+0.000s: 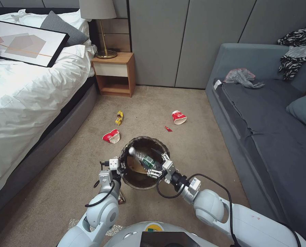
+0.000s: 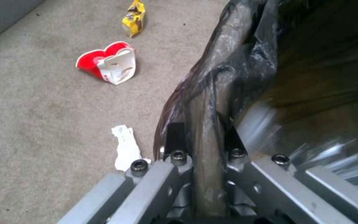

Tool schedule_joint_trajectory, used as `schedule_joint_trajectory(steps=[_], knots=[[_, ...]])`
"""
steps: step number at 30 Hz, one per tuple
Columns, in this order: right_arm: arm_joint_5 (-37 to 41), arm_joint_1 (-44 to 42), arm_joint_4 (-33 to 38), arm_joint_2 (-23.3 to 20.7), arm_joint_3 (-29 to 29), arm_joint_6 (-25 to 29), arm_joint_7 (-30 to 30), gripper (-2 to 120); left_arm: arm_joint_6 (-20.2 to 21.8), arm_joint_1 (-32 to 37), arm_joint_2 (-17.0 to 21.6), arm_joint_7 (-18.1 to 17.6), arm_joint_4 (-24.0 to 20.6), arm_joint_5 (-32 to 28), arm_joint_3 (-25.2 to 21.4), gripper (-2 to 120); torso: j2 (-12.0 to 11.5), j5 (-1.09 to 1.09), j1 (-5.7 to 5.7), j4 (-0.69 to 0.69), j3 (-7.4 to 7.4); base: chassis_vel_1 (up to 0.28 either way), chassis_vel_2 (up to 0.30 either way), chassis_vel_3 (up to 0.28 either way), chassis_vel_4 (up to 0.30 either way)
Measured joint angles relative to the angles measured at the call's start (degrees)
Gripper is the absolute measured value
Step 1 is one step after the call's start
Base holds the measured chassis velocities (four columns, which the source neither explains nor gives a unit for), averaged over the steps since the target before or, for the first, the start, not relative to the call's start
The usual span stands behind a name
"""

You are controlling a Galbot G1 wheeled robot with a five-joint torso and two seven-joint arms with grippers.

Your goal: Pick up the trash bin, then pick up the garbage from the floor and place it into the trash bin.

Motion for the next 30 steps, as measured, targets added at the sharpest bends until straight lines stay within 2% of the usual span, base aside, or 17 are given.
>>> schedule_joint_trajectory(steps=[1,2,4,6,20,23,24,27,28,30], knots=[[-0.1,0.0,-0.1,0.1,0.0,0.0,0.1,86,0.0,0.0,0.0,0.0,0.0,0.0,0.0,0,0.0,0.00,0.00,0.00,0.00,0.000,0.000,0.000,0.000],[-0.1,0.0,-0.1,0.1,0.0,0.0,0.1,86,0.0,0.0,0.0,0.0,0.0,0.0,0.0,0,0.0,0.00,0.00,0.00,0.00,0.000,0.000,0.000,0.000],[-0.2,-0.1,-0.1,0.5,0.3,-0.1,0.5,96,0.0,0.0,-0.1,0.0,0.0,0.1,0.1,0,0.0,0.00,0.00,0.00,0.00,0.000,0.000,0.000,0.000],[-0.2,-0.1,-0.1,0.6,0.7,-0.1,0.6,99,0.0,0.0,-0.2,0.0,0.0,0.1,0.1,0,0.0,0.00,0.00,0.00,0.00,0.000,0.000,0.000,0.000],[0.1,-0.7,1.7,0.5,3.2,-0.1,1.3,100,0.0,0.0,-0.4,0.1,0.1,0.2,0.1,0,0.0,0.01,0.00,0.01,0.00,0.000,0.000,0.000,0.000],[1.5,-2.9,5.9,-0.3,9.7,-1.2,5.7,100,-0.1,0.1,-0.5,0.2,0.1,0.2,0.0,0,0.0,-0.01,0.00,-0.01,0.00,0.000,0.000,0.000,0.000],[1.5,-2.9,5.9,-0.3,9.7,-1.2,5.7,100,-0.1,0.1,-0.5,0.2,0.1,0.2,0.0,0,0.0,-0.01,0.00,-0.01,0.00,0.000,0.000,0.000,0.000],[2.1,-6.9,8.8,0.7,20.6,-5.4,14.9,100,-0.3,0.1,-0.4,0.5,0.1,0.2,-0.2,0,0.0,0.01,0.00,0.00,0.00,0.000,0.000,0.000,0.000],[2.1,-6.9,8.8,0.7,20.6,-5.4,14.9,100,-0.3,0.1,-0.4,0.5,0.1,0.2,-0.2,0,0.0,0.01,0.00,0.00,0.00,0.000,0.000,0.000,0.000],[2.6,-10.8,9.8,2.9,28.2,-8.3,19.4,100,-0.4,0.2,-0.3,0.6,0.1,0.3,-0.4,0,0.0,0.02,0.00,0.00,-0.01,0.000,0.000,0.000,0.000]])
